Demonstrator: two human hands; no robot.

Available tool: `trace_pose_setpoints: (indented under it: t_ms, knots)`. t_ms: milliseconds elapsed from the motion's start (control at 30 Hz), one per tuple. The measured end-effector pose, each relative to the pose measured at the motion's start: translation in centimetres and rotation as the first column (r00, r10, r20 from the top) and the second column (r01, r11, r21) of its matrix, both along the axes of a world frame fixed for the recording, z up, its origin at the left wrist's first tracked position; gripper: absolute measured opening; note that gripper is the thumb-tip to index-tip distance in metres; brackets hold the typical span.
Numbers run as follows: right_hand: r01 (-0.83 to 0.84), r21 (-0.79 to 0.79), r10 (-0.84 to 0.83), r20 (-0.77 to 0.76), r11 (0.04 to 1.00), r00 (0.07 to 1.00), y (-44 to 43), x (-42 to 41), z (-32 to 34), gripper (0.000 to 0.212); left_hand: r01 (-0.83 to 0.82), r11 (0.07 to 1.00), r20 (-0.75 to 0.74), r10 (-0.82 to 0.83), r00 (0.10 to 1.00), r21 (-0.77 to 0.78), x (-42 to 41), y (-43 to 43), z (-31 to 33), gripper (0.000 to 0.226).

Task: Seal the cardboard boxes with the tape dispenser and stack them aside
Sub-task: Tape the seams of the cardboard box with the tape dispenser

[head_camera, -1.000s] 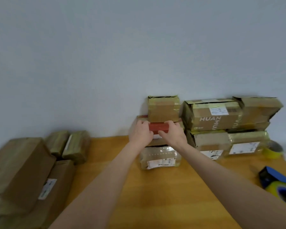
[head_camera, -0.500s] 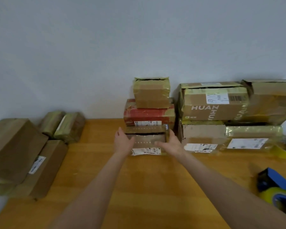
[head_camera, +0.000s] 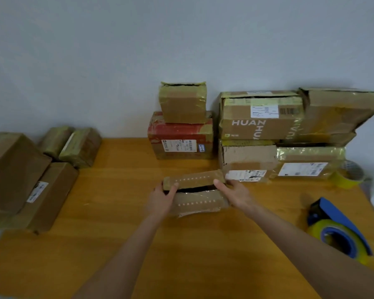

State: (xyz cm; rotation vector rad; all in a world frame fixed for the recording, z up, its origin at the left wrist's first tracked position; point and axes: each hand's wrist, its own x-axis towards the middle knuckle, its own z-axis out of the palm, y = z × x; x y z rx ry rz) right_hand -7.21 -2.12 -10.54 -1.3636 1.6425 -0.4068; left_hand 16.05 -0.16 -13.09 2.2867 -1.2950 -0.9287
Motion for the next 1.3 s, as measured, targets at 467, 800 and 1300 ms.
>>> trace_pose_setpoints:
  t_ms: [467, 800, 1300]
  knots:
    - [-0.264, 0.072, 0.253, 0.139, 0.962, 0.957, 6.9, -9.5, 0.4, 0.062, -0.313, 0.947, 0.072, 0.317, 0.946, -0.069, -10.3, 9.7, 1.0, 0.063]
    - [-0.076, -0.064, 0.062, -0.193, 0.995, 0.979, 5.9, -15.0, -1.0, 0.056, -0.270, 0.958, -0.277, 0.235, 0.931, -0.093, -17.5, 8.0, 0.7, 0.072]
    - [0.100, -0.072, -0.098, 0.031, 0.992, 0.995, 1.3, -12.7, -1.9, 0.048, -0.221, 0.969, -0.404, 0.161, 0.901, -0.108, -15.3, 1.0, 0.3, 0.080]
